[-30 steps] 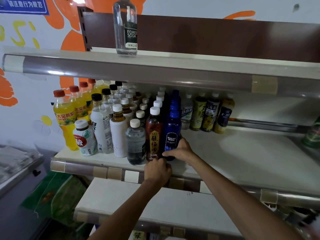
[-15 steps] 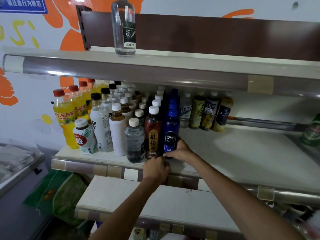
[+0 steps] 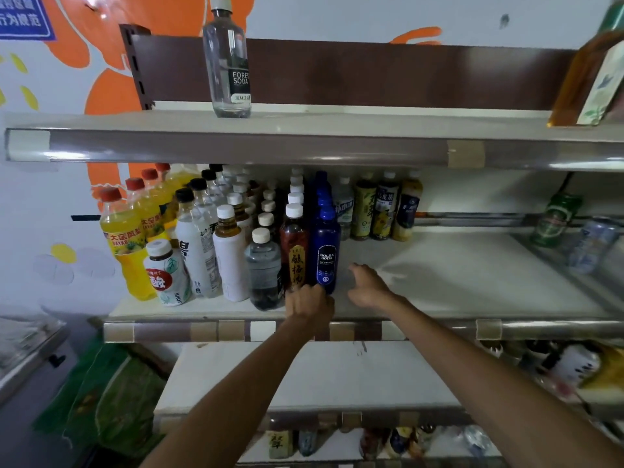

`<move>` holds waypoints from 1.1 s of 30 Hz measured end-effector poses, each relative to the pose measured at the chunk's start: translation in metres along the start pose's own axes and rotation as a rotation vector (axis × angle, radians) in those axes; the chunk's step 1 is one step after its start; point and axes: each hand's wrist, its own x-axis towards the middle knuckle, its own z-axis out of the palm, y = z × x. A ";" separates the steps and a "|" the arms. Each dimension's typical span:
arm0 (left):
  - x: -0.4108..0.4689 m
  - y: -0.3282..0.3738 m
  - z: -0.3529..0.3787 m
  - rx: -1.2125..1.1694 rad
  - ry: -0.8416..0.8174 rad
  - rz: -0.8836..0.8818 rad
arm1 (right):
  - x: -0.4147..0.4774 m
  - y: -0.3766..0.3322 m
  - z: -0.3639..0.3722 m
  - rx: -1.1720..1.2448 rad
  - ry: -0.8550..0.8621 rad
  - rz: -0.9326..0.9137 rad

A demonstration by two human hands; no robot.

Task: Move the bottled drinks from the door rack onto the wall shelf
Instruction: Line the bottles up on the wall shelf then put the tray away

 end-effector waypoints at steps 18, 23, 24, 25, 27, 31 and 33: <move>-0.048 0.068 0.015 0.077 -0.127 0.591 | -0.149 0.066 0.012 -0.125 0.235 0.304; -0.084 0.107 0.030 0.120 -0.233 0.783 | -0.221 0.105 0.004 -0.147 0.215 0.482; -0.092 0.115 0.032 0.109 -0.250 0.813 | -0.235 0.114 0.004 -0.148 0.204 0.508; -0.101 0.123 0.035 0.092 -0.258 0.845 | -0.250 0.121 0.005 -0.160 0.197 0.527; -0.122 0.138 0.042 0.067 -0.243 0.910 | -0.280 0.136 0.008 -0.166 0.223 0.563; -0.178 0.163 0.058 0.023 -0.268 1.020 | -0.347 0.160 0.020 -0.113 0.223 0.701; -0.208 0.173 0.062 0.005 -0.307 1.073 | -0.383 0.161 0.024 -0.091 0.213 0.736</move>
